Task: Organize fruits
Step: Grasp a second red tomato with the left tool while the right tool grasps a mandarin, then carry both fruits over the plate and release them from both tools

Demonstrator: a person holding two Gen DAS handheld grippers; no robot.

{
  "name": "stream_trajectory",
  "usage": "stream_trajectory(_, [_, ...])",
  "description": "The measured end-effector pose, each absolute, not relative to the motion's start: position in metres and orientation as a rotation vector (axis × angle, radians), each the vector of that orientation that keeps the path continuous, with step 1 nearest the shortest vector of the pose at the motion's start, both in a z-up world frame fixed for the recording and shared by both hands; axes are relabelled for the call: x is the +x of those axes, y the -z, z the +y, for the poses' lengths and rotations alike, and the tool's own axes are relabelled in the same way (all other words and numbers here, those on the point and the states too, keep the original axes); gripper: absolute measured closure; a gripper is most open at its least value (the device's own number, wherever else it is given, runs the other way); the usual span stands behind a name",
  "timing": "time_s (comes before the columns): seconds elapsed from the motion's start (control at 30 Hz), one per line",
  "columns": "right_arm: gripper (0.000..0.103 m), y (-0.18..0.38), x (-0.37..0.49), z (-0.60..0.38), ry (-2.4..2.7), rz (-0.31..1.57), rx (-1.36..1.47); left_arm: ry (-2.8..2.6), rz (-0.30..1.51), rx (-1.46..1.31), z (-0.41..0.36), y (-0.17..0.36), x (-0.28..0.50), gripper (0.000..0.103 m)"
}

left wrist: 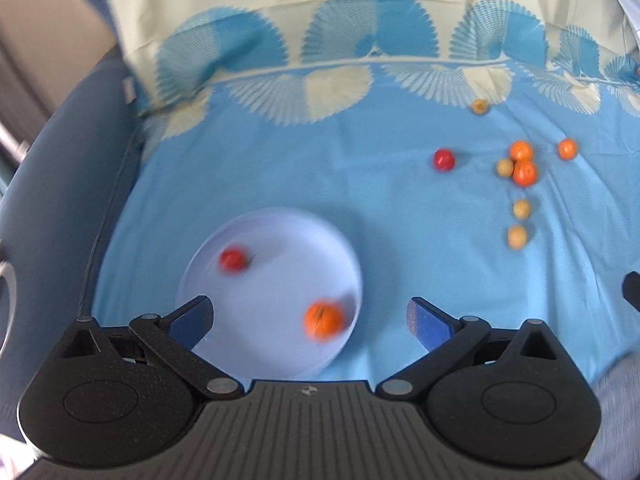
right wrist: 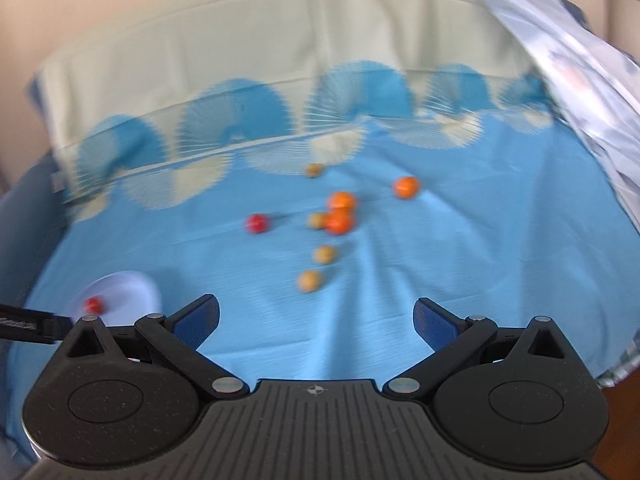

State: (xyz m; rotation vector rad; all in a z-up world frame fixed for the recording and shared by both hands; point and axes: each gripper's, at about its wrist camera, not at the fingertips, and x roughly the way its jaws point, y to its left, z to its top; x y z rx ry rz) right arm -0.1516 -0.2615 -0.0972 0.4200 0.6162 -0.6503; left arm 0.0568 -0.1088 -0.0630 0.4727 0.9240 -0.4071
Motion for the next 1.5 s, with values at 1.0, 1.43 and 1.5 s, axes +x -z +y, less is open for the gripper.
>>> stream_trajectory(1.0, [0.031, 0.234, 0.041, -0.407, 0.568, 0.770, 0.204, 0.599, 1.029, 0.426, -0.309, 0.200, 0.207, 0.039])
stream_trajectory(1.43, [0.065, 0.180, -0.013, -0.384, 0.627, 0.683, 0.275, 0.615, 1.053, 0.357, -0.247, 0.133, 0.162, 0.071])
stream_trajectory(1.5, [0.065, 0.162, -0.030, -0.373, 0.630, 0.660, 0.277, 0.604, 1.062, 0.342, -0.226, 0.118, 0.148, 0.071])
